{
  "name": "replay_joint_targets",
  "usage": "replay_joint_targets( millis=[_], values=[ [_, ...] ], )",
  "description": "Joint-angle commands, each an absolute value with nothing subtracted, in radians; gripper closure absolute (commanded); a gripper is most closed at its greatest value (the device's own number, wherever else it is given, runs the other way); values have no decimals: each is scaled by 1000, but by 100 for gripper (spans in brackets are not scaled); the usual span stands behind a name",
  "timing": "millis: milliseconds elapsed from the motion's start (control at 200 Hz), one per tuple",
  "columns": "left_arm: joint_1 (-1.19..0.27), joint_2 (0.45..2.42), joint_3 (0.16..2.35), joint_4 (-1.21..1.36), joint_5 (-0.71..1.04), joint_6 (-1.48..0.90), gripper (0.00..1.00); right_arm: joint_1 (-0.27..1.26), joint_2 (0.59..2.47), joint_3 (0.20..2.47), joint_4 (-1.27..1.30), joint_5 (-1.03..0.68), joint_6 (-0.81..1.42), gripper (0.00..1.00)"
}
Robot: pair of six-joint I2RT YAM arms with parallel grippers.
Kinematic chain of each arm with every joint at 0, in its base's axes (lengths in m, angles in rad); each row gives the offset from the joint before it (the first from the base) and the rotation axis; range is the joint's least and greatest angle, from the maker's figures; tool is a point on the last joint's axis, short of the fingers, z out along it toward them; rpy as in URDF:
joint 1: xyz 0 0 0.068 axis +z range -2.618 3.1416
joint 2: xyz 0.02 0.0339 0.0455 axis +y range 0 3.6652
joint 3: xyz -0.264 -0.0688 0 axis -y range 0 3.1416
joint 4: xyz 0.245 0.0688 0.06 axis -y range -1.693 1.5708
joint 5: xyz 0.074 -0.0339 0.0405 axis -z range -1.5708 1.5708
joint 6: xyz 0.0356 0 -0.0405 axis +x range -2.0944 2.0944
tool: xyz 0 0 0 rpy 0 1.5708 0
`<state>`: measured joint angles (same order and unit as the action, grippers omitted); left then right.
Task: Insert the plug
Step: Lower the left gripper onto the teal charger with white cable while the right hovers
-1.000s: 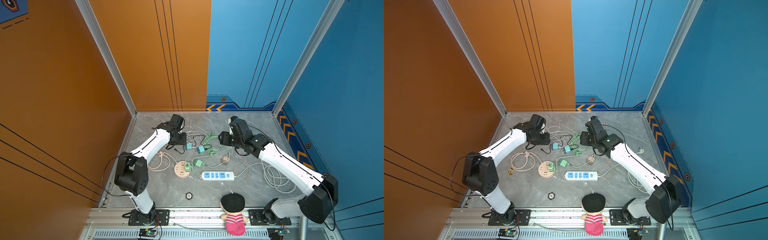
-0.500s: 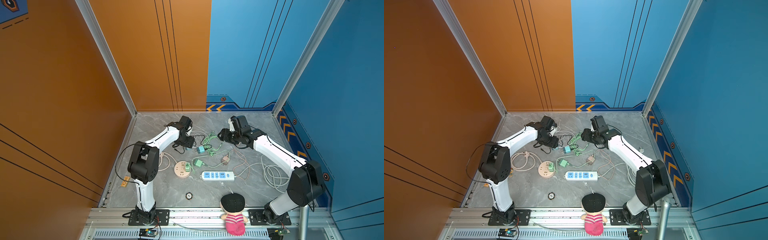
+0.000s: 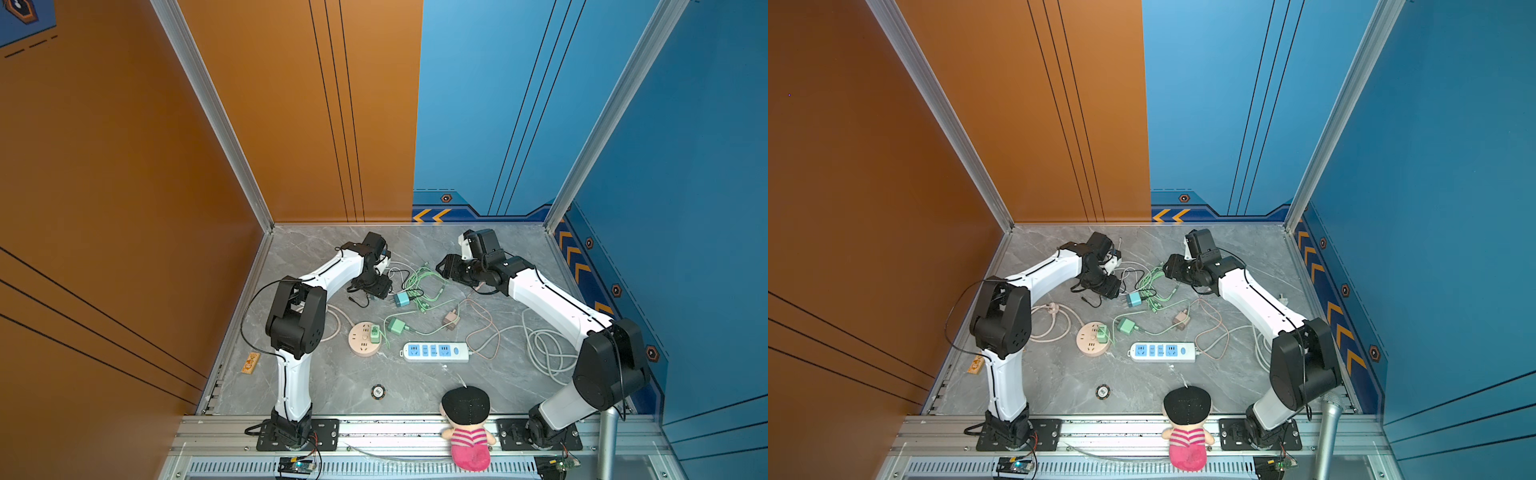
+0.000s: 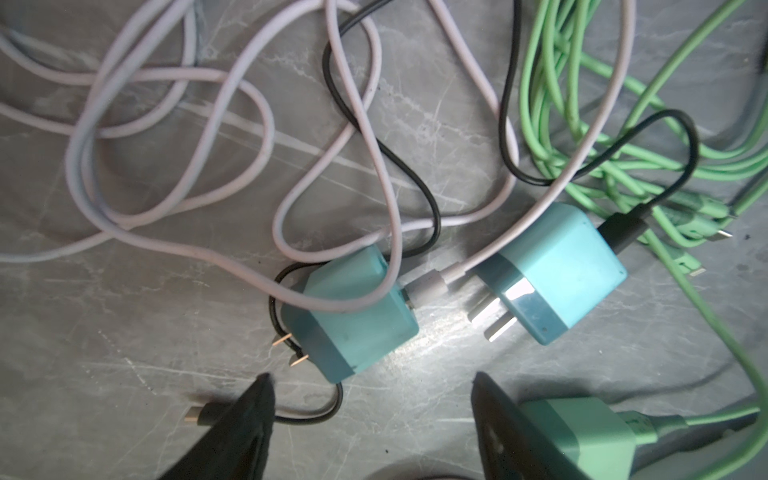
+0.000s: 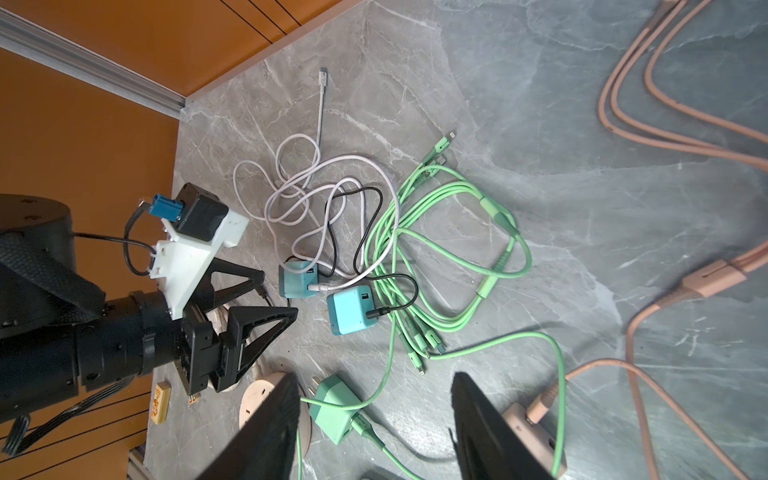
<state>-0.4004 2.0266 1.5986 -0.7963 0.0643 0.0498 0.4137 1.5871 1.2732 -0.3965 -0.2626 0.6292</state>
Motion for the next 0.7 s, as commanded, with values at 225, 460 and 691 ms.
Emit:
replay_joint_targets(
  millis=[225, 460, 691],
  values=[
    [-400, 2114, 1670, -866, 36, 102, 25, 408, 1599, 1253, -356, -302, 658, 40],
    [-397, 2149, 1707, -867, 49, 112, 24, 408, 1594, 1249, -356, -298, 658, 39],
    [-396, 2170, 1727, -867, 18, 131, 24, 408, 1594, 1243, -356, -304, 663, 39]
  ],
)
